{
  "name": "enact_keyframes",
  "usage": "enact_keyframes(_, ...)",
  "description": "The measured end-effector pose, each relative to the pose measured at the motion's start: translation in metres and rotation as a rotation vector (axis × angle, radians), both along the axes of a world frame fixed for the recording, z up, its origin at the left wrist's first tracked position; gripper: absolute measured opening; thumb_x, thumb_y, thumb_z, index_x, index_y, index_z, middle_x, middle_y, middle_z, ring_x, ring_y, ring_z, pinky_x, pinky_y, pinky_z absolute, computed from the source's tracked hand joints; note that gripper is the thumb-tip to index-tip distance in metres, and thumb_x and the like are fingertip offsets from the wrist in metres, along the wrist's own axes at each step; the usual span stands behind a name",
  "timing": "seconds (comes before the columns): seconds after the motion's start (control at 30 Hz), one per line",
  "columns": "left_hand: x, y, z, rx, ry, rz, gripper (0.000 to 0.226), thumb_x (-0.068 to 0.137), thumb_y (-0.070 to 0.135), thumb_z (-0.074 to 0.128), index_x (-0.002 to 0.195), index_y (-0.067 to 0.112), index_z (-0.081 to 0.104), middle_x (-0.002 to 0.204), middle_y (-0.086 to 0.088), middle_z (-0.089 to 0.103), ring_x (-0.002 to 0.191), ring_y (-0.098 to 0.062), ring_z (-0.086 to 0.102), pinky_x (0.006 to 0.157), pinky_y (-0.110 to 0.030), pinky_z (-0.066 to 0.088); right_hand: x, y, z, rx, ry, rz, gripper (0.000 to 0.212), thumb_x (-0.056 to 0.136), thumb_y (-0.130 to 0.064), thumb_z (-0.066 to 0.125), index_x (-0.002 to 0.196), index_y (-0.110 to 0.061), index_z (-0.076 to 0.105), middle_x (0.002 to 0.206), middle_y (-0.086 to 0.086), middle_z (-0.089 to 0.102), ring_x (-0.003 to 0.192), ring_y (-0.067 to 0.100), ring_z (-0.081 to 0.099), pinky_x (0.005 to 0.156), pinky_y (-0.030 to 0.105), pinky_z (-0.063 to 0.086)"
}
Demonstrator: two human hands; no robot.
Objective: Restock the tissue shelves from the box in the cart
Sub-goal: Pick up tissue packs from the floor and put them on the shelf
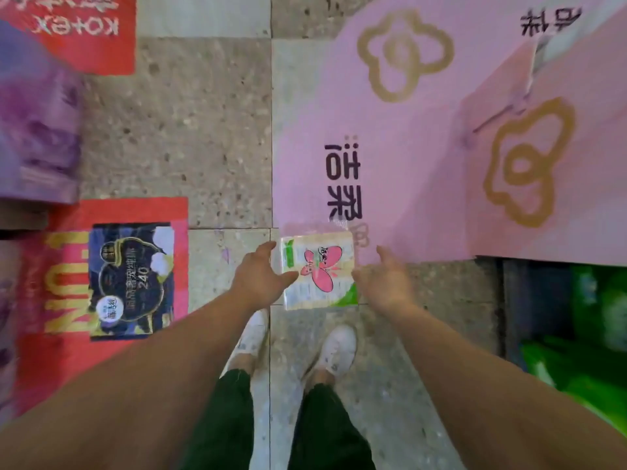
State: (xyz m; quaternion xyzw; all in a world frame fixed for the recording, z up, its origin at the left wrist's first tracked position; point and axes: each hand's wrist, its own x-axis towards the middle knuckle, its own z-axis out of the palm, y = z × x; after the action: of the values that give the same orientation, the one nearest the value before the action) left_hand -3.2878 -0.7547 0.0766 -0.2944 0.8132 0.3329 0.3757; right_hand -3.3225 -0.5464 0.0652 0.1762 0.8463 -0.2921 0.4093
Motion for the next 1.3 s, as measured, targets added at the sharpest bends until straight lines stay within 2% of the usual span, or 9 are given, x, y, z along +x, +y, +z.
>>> enact_keyframes(0.27,0.016,0.007,-0.226,0.207,-0.228,0.429,0.101,0.079,0.031,0.077,0.153,0.026,0.007,0.154,-0.010,0.029,0.134,-0.030,0.040,0.102,-0.041,0.039,0.010,0.017,-0.225,-0.027,-0.186,-0.160,0.096,0.080,-0.028,0.076,0.153,-0.020,0.013,0.152,0.006,0.035,0.136,0.026,0.039,0.111,0.040,0.034)
enact_keyframes(0.4,0.018,0.017,-0.274,0.363,-0.306,0.622,0.065,0.078,0.017,0.078,0.131,0.018,0.040,0.120,-0.003,0.061,0.105,-0.020,0.062,0.076,-0.031,0.049,0.017,0.014,-0.276,-0.193,-0.303,-0.289,0.091,0.070,-0.012,0.083,0.143,-0.021,0.029,0.125,0.002,0.062,0.108,0.017,0.061,0.099,0.038,0.047)
enact_keyframes(0.47,0.019,0.018,-0.272,0.380,-0.297,0.655,0.065,0.074,0.017,0.081,0.125,0.018,0.042,0.110,-0.001,0.063,0.100,-0.018,0.062,0.082,-0.035,0.050,0.019,0.011,-0.272,-0.256,-0.309,-0.342,0.086,0.068,-0.004,0.084,0.136,-0.019,0.035,0.107,-0.002,0.066,0.101,0.015,0.064,0.096,0.040,0.050)
enact_keyframes(0.53,0.016,0.015,-0.251,0.364,-0.274,0.646,0.072,0.071,0.021,0.084,0.126,0.018,0.039,0.109,0.001,0.062,0.099,-0.016,0.060,0.092,-0.040,0.046,0.017,0.009,-0.247,-0.305,-0.289,-0.338,0.083,0.068,-0.001,0.083,0.133,-0.021,0.036,0.102,-0.004,0.067,0.101,0.015,0.065,0.097,0.043,0.050)
enact_keyframes(0.67,-0.014,0.010,-0.164,0.335,-0.206,0.595,0.062,0.076,0.015,0.079,0.122,0.020,0.038,0.099,0.007,0.058,0.091,-0.009,0.056,0.082,-0.033,0.043,-0.003,0.007,-0.156,-0.354,-0.213,-0.348,0.079,0.071,-0.001,0.080,0.133,-0.021,0.035,0.093,-0.011,0.063,0.086,0.004,0.062,0.085,0.032,0.054)
enact_keyframes(0.8,-0.058,0.010,-0.040,0.347,-0.058,0.459,0.059,0.083,0.012,0.073,0.126,0.020,0.034,0.086,0.016,0.046,0.085,-0.008,0.053,0.080,-0.028,0.040,-0.028,0.005,-0.041,-0.371,-0.092,-0.383,0.089,0.075,-0.007,0.079,0.144,-0.020,0.026,0.095,-0.016,0.058,0.098,0.014,0.060,0.090,0.030,0.049)
enact_keyframes(1.07,-0.096,0.014,0.185,0.372,0.166,0.200,0.055,0.071,0.012,0.083,0.114,0.014,0.049,0.095,0.002,0.066,0.081,-0.007,0.064,0.063,-0.017,0.047,-0.018,0.014,0.187,-0.368,0.196,-0.550,0.073,0.080,-0.008,0.074,0.139,-0.020,0.032,0.090,-0.023,0.051,0.099,0.014,0.057,0.087,0.027,0.044)
enact_keyframes(1.2,-0.083,0.028,0.252,0.426,0.189,0.044,0.102,0.048,0.039,0.090,0.134,0.016,0.039,0.120,-0.004,0.062,0.111,-0.025,0.060,0.094,-0.041,0.050,0.024,0.020,0.265,-0.355,0.287,-0.731,0.082,0.072,-0.016,0.079,0.140,-0.027,0.034,0.107,-0.010,0.066,0.103,0.017,0.063,0.097,0.042,0.050)
enact_keyframes(1.3,-0.066,0.051,0.292,0.520,0.173,-0.075,0.109,0.049,0.037,0.090,0.140,0.016,0.034,0.127,-0.008,0.058,0.113,-0.028,0.059,0.097,-0.048,0.049,0.068,0.032,0.322,-0.368,0.384,-0.901,0.075,0.075,-0.016,0.078,0.137,-0.023,0.035,0.119,-0.003,0.063,0.108,0.017,0.061,0.094,0.034,0.048)
